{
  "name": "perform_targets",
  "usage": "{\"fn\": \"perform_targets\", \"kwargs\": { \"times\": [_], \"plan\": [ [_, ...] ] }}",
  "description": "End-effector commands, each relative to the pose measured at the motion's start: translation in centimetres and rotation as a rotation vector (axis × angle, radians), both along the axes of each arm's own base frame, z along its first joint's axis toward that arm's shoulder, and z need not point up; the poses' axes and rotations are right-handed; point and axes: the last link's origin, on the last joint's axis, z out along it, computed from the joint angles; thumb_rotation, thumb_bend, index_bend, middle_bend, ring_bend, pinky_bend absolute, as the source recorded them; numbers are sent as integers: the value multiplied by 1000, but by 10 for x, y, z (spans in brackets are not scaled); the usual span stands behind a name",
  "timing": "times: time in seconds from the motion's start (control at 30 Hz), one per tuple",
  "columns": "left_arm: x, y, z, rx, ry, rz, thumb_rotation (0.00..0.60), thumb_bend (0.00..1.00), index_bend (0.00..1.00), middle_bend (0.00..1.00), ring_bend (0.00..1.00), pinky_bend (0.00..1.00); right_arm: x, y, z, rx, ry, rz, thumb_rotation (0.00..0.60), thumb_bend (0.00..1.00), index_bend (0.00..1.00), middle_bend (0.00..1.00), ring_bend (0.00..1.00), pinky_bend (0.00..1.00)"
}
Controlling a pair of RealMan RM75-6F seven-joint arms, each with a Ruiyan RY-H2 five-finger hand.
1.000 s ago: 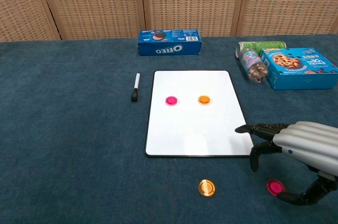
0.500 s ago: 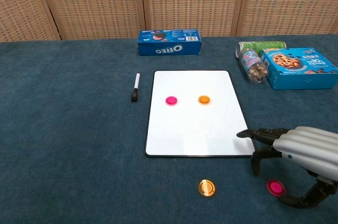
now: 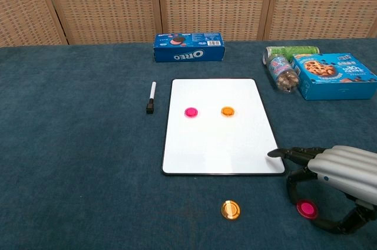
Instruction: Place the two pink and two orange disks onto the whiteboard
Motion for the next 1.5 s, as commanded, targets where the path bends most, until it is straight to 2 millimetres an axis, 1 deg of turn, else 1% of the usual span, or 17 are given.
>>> {"fn": "perform_targets", "kwargs": {
  "times": [0.03,0.23,0.4,0.6,0.73,0.77,0.9,0.93,0.97,1.1,1.17,1.23,1.33,1.5],
  "plan": [
    [0,0,0,0,-1,-1,600,0,0,0,0,0,-2,-1,1,-3,0,-4,600,414,462,0,0,115],
    [0,0,0,-2,1,-2,600,0,0,0,0,0,-6,-1,2,-2,0,-17,600,414,481,0,0,115],
    [0,0,-1,-4,2,-1,600,0,0,0,0,0,-3,-3,6,-12,-24,-15,600,414,481,0,0,115],
    [0,0,-1,-2,0,1,600,0,0,0,0,0,13,-12,17,-43,-68,8,600,414,481,0,0,115],
    [0,0,0,0,-2,1,600,0,0,0,0,0,28,-23,23,-70,-80,30,600,414,481,0,0,115],
    [0,0,1,1,-2,1,600,0,0,0,0,0,32,-27,24,-76,-81,37,600,414,481,0,0,115],
    [-1,2,1,-5,-7,7,600,0,0,0,0,0,62,-50,27,-122,-80,75,600,414,481,0,0,115],
    [-1,3,1,-2,-8,9,600,0,0,0,0,0,72,-57,26,-130,-84,78,600,414,481,0,0,115],
    [-1,3,1,-2,-8,9,600,0,0,0,0,0,75,-60,26,-132,-83,77,600,414,481,0,0,115],
    [-2,4,2,1,-8,15,600,0,0,0,0,0,109,-81,21,-156,-79,94,600,414,481,0,0,115],
    [-3,6,2,1,-9,22,600,0,0,0,0,0,125,-89,16,-162,-77,97,600,414,481,0,0,115],
    [-4,6,2,2,-9,26,600,0,0,0,0,0,134,-92,12,-165,-73,97,600,414,481,0,0,115],
    [-4,8,3,9,-10,29,600,0,0,0,0,0,158,-99,-1,-172,-55,120,600,414,481,0,0,115],
    [-5,8,4,16,-6,29,600,0,0,0,0,0,183,-109,-21,-178,-27,103,600,414,481,0,0,115]
  ]
}}
